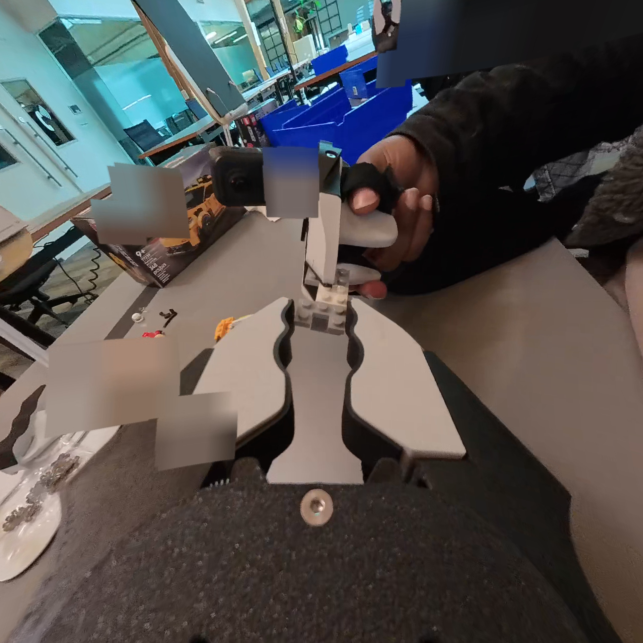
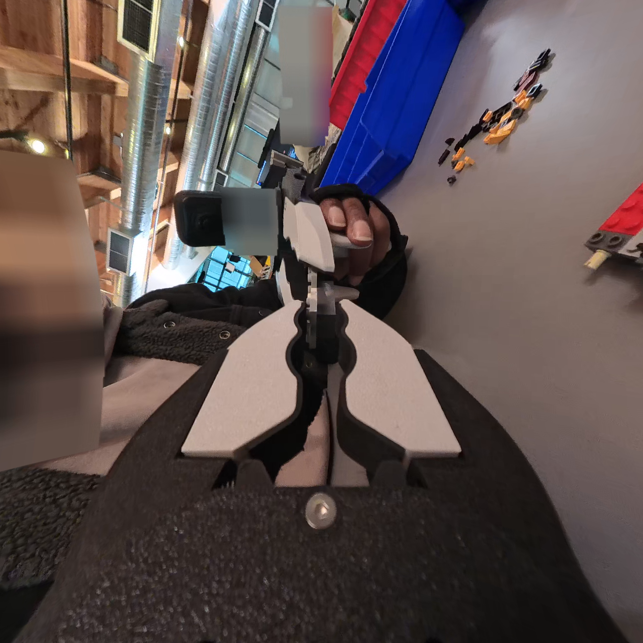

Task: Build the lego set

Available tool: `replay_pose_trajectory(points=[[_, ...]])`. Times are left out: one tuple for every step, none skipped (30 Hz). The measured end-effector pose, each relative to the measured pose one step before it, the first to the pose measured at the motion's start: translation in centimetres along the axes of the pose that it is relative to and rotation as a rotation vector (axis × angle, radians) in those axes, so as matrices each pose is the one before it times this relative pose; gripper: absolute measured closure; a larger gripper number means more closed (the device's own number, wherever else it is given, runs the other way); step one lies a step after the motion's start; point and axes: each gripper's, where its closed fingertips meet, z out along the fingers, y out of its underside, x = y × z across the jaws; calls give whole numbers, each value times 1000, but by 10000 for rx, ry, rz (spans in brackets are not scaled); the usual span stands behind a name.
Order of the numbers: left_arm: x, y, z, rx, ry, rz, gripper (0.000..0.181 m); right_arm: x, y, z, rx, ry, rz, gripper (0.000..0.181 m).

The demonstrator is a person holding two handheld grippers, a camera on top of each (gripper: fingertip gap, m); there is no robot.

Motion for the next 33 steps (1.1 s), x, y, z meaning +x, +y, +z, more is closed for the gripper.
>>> replay_pose_trajectory(points=[[59,-18,-69,-20,21,90,154,-62,38,51,-14,-16,-6,166],[12,-107,-68,26,4,15,154,-134,-35,47,0,-26,-24,166],[-40,-88,-46,34,2,-47,154,-101,-66,9,-2,24,-115,166],[-87,-56,-24,45,-15,-84,154,-58,-116,6,23,31,-133,166],[-87,-65,-34,66,-27,-77,154,-85,-125,4,39,-24,-122,166],[-64,-100,-50,71,6,-104,154,-113,-84,24,17,-60,-177,166],[-86,-46,-47,50,-4,-140,154,26,-38,-2,-15,51,-259,165],[-234,-3,-56,33,-99,-116,154,172,-89,-56,11,191,-333,163],[-185,-14,-62,56,-73,-71,154,4,-140,-65,60,102,-327,161],[-153,-45,-71,66,-46,-74,154,-135,-101,-42,27,-6,-226,159],[-180,-83,-70,81,-60,-82,154,-13,-34,12,5,45,-158,157],[-119,-60,-52,80,-27,-76,154,89,-72,42,53,79,-144,156],[-98,1,-29,39,-14,-68,154,53,-190,45,168,-5,-80,156],[-53,45,7,17,-8,-21,154,-27,-154,48,143,-129,41,160],[9,70,16,-9,10,7,154,-20,-2,46,49,-160,83,163],[14,95,14,-22,14,22,154,117,98,12,-29,-88,97,163],[26,99,38,-29,17,9,154,114,90,-26,-17,-72,99,164],[-32,143,64,-30,-9,-33,154,162,5,-50,47,-4,29,164],[-101,150,71,-16,-35,-68,154,157,-105,-40,128,32,-22,164],[-136,128,64,18,-33,-121,154,122,-169,-53,158,0,-44,164],[-162,134,53,26,-10,-214,154,131,-301,-82,235,-5,-61,164],[-163,141,55,17,30,-316,155,56,-396,-126,294,-63,-58,165],[-216,130,25,32,29,-389,155,66,-640,-194,461,-42,-67,166],[-213,17,-11,86,65,-484,153,-2,-729,-243,536,-41,-128,166],[-48,-220,-36,212,212,-650,152,-143,-625,-206,454,-103,-264,166],[26,-378,-15,314,302,-815,152,-91,-548,-145,427,-18,-364,166],[-117,-370,48,312,219,-892,152,-70,-452,-68,390,39,-412,166],[-100,-393,86,312,214,-883,150,-213,-348,5,336,-48,-397,166],[77,-527,91,381,297,-821,151,-121,-87,91,127,16,-288,166],[143,-504,117,371,260,-658,152,50,198,146,-60,110,-303,166],[-49,-317,124,247,74,-446,153,29,273,134,-105,105,-317,166],[-127,-107,92,102,-17,-250,158,-102,172,127,-40,36,-219,166],[-28,-56,-12,53,36,-123,162,-132,215,133,-106,-8,-138,166]])
